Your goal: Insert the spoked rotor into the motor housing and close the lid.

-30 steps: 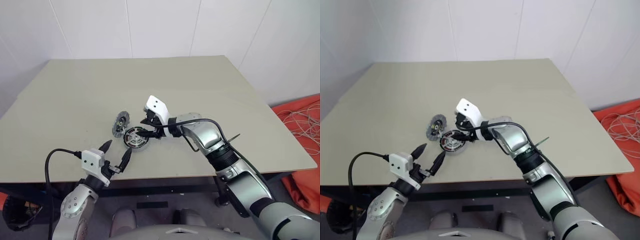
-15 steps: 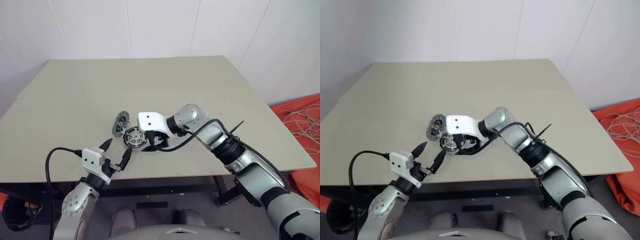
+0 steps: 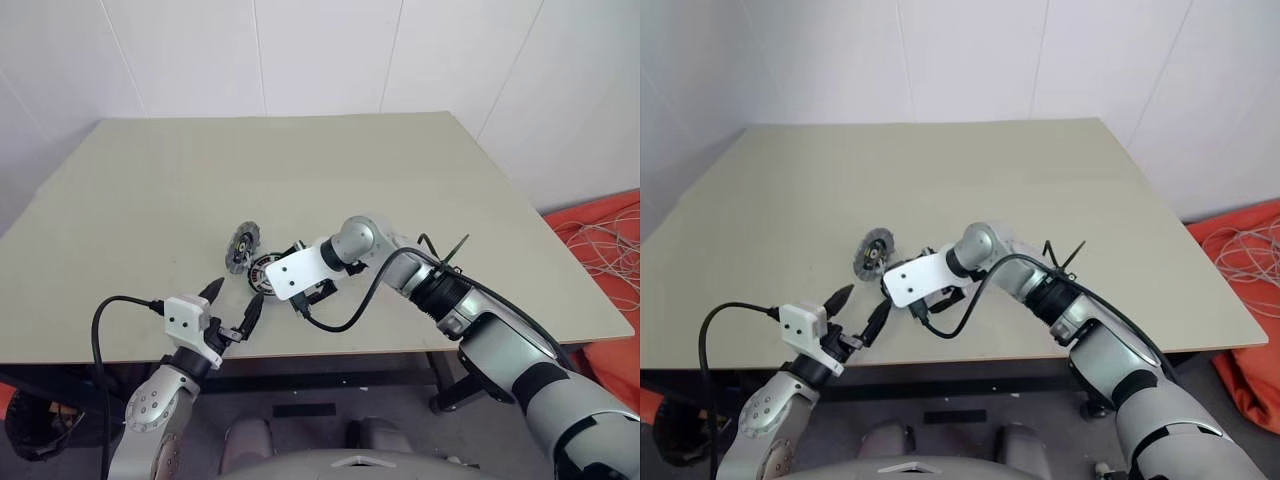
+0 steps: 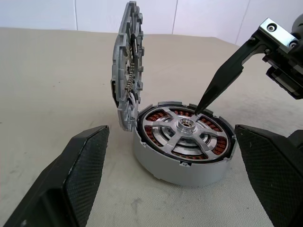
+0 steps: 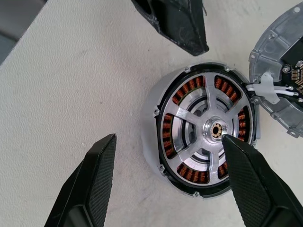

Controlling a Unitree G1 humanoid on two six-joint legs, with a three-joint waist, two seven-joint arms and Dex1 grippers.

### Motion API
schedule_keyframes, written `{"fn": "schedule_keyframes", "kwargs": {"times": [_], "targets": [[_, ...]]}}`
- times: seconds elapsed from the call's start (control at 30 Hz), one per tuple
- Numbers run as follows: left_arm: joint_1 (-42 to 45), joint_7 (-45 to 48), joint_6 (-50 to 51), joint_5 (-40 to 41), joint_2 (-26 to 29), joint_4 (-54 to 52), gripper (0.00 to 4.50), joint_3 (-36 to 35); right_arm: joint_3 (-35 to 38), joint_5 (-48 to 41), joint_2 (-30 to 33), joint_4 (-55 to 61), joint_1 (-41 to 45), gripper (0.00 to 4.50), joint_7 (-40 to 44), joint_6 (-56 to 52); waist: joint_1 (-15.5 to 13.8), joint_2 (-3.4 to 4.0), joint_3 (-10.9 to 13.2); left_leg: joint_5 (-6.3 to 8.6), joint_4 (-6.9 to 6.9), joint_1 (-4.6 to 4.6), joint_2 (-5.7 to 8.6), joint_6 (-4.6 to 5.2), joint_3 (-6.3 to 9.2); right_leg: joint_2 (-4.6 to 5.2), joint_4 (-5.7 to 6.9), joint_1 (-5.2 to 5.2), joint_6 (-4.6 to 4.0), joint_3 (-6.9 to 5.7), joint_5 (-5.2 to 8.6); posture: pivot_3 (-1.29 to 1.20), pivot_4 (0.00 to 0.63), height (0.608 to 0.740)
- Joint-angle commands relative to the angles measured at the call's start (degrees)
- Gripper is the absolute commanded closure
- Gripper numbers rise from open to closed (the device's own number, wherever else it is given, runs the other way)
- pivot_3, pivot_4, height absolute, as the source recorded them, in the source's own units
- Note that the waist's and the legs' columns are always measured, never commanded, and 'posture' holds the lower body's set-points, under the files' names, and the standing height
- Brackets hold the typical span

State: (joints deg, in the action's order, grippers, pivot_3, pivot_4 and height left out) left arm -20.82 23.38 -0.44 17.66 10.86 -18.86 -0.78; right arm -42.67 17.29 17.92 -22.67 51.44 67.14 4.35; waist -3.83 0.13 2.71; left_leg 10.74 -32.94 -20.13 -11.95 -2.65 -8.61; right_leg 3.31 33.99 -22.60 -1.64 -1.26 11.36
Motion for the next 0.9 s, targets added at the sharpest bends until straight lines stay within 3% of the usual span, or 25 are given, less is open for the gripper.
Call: {"fn": "schedule_keyframes", "kwargs": {"times": [0.03,0.57,0.67,0.9], "targets": [[0.38,-0.18,-0.28,0.48,-0.12,-1.93,0.0,-0.18,1.31,1.36,0.28,-1.5,2.4,0.48,-0.34,3.82,0.03,0.0,0.0,0.0,-0.01,0.0,0.0,0.0,0.0,0.0,0.0,0.0,0.0,0.0,0.0,0.0,0.0,0.74],[0.15,0.51,-1.42,0.41,-0.36,-0.19,0.0,-0.25,2.85,2.95,0.01,-4.43,2.43,0.48,0.04,11.53,0.09,-0.04,0.02,0.0,-0.24,0.01,-0.02,0.01,0.0,0.0,0.57,-0.17,0.09,0.03,0.23,0.0,0.0,0.74],[0.16,0.46,-1.42,0.36,-0.37,-0.22,0.0,-0.18,3.14,2.85,-0.27,-4.36,2.24,1.08,0.26,11.67,0.1,-0.04,0.02,0.0,-0.27,0.04,-0.04,0.0,0.0,0.0,0.72,-0.24,0.07,0.02,0.26,0.0,0.0,0.74],[0.33,-0.09,-0.48,0.42,-0.33,-1.28,0.0,-0.16,3.28,3.16,-0.88,-5.05,2.27,3.54,0.17,11.92,0.1,-0.05,0.02,0.0,-0.32,0.04,-0.04,0.0,0.01,0.0,0.75,-0.24,0.07,0.03,0.27,0.0,0.0,0.74]]}}
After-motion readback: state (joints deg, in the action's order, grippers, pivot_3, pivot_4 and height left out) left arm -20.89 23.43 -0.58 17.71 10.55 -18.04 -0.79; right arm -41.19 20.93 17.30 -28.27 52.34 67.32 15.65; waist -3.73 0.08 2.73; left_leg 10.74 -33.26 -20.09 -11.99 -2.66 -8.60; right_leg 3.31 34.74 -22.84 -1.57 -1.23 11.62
